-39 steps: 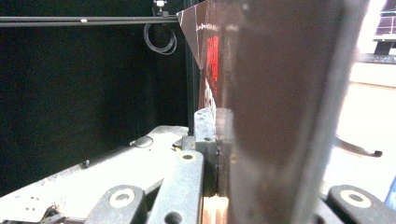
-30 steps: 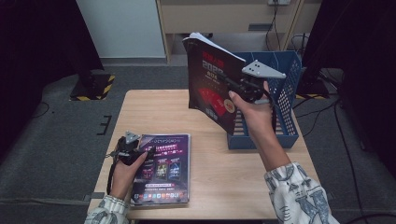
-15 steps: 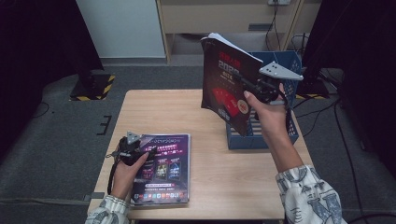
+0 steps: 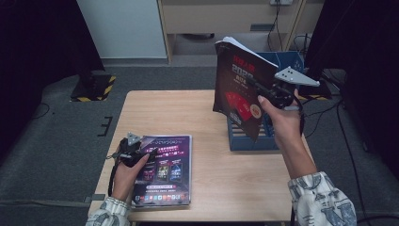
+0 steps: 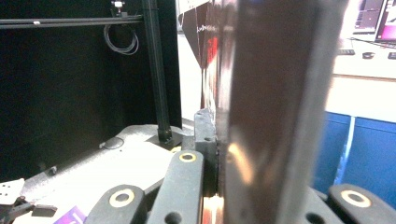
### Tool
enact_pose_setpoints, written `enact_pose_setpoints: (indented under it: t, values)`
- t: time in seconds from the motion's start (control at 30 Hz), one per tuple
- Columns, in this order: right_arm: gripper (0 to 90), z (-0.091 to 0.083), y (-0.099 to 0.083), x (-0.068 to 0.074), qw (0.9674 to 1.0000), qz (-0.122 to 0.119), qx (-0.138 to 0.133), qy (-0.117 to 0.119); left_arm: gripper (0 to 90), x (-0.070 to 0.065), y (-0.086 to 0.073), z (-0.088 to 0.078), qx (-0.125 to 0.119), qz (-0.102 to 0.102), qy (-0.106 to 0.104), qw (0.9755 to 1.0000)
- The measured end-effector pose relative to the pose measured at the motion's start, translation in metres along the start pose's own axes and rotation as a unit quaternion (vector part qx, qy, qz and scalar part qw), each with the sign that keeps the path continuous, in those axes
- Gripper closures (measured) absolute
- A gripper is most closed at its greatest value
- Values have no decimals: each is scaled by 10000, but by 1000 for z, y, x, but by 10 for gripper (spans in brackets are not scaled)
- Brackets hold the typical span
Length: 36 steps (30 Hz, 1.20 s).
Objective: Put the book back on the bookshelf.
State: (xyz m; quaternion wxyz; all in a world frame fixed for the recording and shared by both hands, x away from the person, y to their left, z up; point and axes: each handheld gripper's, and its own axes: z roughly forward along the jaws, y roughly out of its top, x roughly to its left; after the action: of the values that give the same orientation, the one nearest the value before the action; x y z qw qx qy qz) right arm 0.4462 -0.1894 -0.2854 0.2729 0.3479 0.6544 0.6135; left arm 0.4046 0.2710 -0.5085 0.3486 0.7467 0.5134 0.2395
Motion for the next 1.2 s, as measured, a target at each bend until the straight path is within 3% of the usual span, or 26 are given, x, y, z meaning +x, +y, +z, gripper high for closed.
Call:
enact_pose_setpoints:
  t: [0.73, 1.2]
  values:
    - [866, -13, -3, -16, 9997, 144, 84, -200, 68, 1, 0, -1, -8, -4, 8, 10000]
    - [866, -30, -2, -24, 9994, 87, 104, -320, 68, 1, 0, -1, -7, -11, 10, 10000]
